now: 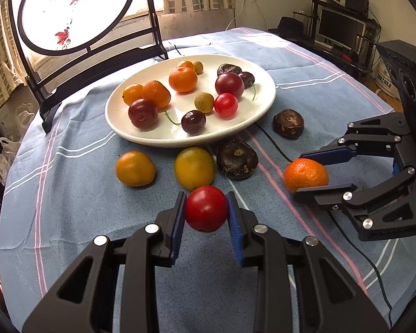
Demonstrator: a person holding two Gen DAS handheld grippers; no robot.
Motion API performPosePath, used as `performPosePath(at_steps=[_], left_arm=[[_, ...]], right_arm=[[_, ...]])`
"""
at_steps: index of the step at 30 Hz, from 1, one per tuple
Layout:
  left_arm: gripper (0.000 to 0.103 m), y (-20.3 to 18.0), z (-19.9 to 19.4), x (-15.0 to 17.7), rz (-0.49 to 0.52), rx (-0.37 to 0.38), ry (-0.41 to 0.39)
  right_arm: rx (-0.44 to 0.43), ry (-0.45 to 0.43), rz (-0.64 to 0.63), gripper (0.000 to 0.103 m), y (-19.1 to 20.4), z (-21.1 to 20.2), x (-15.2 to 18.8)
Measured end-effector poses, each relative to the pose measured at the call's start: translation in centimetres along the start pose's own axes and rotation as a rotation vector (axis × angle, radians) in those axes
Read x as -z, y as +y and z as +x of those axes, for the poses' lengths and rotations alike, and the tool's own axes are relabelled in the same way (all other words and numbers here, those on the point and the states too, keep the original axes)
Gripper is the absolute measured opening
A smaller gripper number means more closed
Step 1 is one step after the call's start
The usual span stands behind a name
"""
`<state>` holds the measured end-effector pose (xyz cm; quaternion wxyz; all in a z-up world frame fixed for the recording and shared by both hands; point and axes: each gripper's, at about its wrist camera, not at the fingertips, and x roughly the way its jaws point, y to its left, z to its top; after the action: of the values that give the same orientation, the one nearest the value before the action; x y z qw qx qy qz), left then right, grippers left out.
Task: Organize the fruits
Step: 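Lower the tomato and mandarin onto the plate and open both grippers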
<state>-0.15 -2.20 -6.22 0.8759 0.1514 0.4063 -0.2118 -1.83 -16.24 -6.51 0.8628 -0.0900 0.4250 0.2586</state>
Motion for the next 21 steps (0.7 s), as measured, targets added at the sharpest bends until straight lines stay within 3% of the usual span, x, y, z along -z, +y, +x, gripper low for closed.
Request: performPosePath(at_steps=[9,16,21], left_arm=[[0.028,0.5,-2.5,-4.3,-0.007,-0.036,-0.106],[0.028,3.5,-6.0,-9.9,-0.128,-0.036,-0.265],[0.028,3.8,-5.8,-13.1,-0.161,-0.058,-0.312]], right_arm=[[0.005,-0.115,0.022,0.039,-1.0,-2.7,-2.0],[0.038,-0.286,0.091,0.039,-3.9,-6.5,-5.5],[0.047,-0.372,0.149,0.039,-5.8,-7.0,-8.7]])
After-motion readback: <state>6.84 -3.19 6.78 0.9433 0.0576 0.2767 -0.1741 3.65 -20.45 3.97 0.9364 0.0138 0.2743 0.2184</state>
